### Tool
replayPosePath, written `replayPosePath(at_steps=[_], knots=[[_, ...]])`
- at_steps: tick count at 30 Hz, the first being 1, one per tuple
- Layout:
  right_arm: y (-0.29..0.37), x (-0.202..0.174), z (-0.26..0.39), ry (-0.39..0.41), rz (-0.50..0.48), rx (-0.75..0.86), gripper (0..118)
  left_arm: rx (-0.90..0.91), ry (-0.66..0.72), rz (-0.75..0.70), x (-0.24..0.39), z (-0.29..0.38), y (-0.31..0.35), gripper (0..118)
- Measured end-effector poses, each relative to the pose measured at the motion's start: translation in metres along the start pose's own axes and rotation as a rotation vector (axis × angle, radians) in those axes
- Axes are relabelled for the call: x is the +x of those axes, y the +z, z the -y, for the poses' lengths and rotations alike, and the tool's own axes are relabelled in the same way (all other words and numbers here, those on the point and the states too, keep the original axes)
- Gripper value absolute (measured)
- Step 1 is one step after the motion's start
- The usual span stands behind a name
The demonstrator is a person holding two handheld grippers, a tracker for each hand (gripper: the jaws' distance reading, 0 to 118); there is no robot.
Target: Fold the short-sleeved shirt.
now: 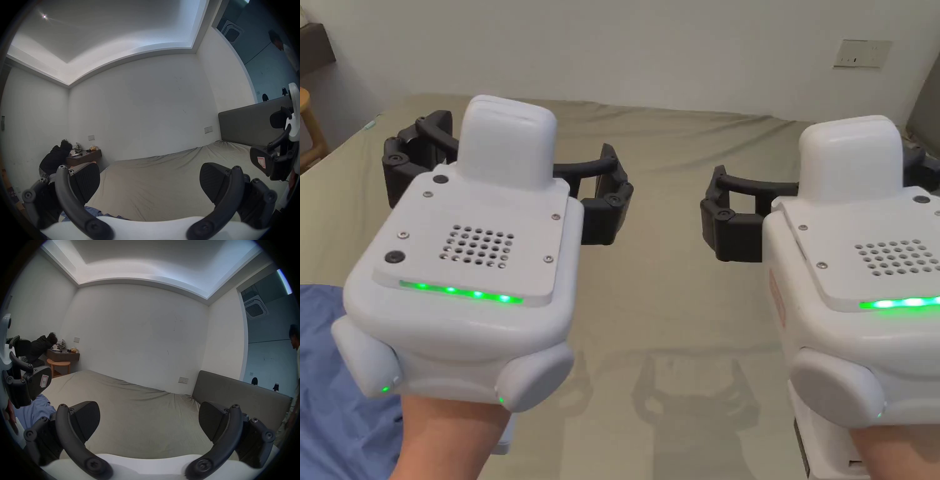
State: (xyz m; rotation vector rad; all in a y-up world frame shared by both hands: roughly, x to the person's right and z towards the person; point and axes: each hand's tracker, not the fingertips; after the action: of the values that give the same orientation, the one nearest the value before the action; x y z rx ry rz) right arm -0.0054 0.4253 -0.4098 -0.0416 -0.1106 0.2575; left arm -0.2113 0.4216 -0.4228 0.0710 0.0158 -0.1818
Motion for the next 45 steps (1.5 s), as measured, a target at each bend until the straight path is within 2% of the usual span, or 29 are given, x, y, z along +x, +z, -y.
replayPosePath(at_steps=[22,25,26,28,29,31,32,33,34,35,36,37,38,40,41,42,43,44,45], knots=[[0.002,0.001,-0.002,0.008,0.002,0.005,118,0.009,0.020,-0.008,-0.004,0.000,0.002,118],[0.001,0.001,-0.001,0.033,-0.001,0.002,118,0.009,0.033,0.000,-0.007,0.001,0.002,118],[0.000,0.001,-0.001,0.071,-0.008,0.002,118,0.012,0.017,-0.002,-0.007,0.001,0.002,118],[-0.001,-0.004,0.002,0.251,-0.021,0.022,118,0.045,-0.135,-0.012,-0.006,0.005,-0.001,118],[-0.001,-0.010,0.007,0.423,0.012,0.054,118,0.084,-0.286,-0.033,-0.002,0.009,-0.002,118],[0.000,-0.025,0.028,0.793,0.092,0.149,118,0.208,-0.691,-0.104,0.010,0.028,-0.002,118],[-0.001,-0.031,0.043,0.996,0.154,0.217,118,0.290,-0.943,-0.136,0.016,0.043,-0.002,118],[-0.005,-0.038,0.058,1.166,0.240,0.265,118,0.353,-1.201,-0.195,0.023,0.061,-0.004,118],[-0.009,-0.040,0.067,1.235,0.290,0.289,118,0.380,-1.359,-0.264,0.027,0.076,-0.008,118],[-0.011,-0.041,0.069,1.203,0.282,0.273,118,0.378,-1.414,-0.288,0.030,0.085,-0.012,118],[-0.011,-0.039,0.061,1.049,0.203,0.211,118,0.325,-1.286,-0.247,0.032,0.083,-0.012,118],[-0.009,-0.035,0.051,0.880,0.120,0.153,118,0.236,-1.104,-0.147,0.031,0.074,-0.008,118],[-0.008,-0.028,0.038,0.662,0.040,0.083,118,0.146,-0.851,-0.065,0.026,0.062,-0.007,118],[-0.013,-0.006,0.017,0.202,-0.098,-0.063,118,-0.008,-0.347,0.009,0.009,0.041,-0.008,118],[-0.017,0.014,0.009,-0.035,-0.184,-0.128,118,-0.079,-0.087,0.069,-0.005,0.033,-0.010,118],[-0.020,0.028,0.008,-0.238,-0.241,-0.168,118,-0.132,0.169,0.134,-0.026,0.027,-0.015,118],[-0.022,0.035,0.010,-0.336,-0.250,-0.170,118,-0.159,0.353,0.175,-0.037,0.028,-0.017,118],[-0.021,0.036,0.013,-0.385,-0.262,-0.155,118,-0.160,0.455,0.176,-0.043,0.031,-0.018,118],[-0.017,0.035,0.013,-0.360,-0.251,-0.118,118,-0.157,0.498,0.138,-0.044,0.031,-0.018,118]])
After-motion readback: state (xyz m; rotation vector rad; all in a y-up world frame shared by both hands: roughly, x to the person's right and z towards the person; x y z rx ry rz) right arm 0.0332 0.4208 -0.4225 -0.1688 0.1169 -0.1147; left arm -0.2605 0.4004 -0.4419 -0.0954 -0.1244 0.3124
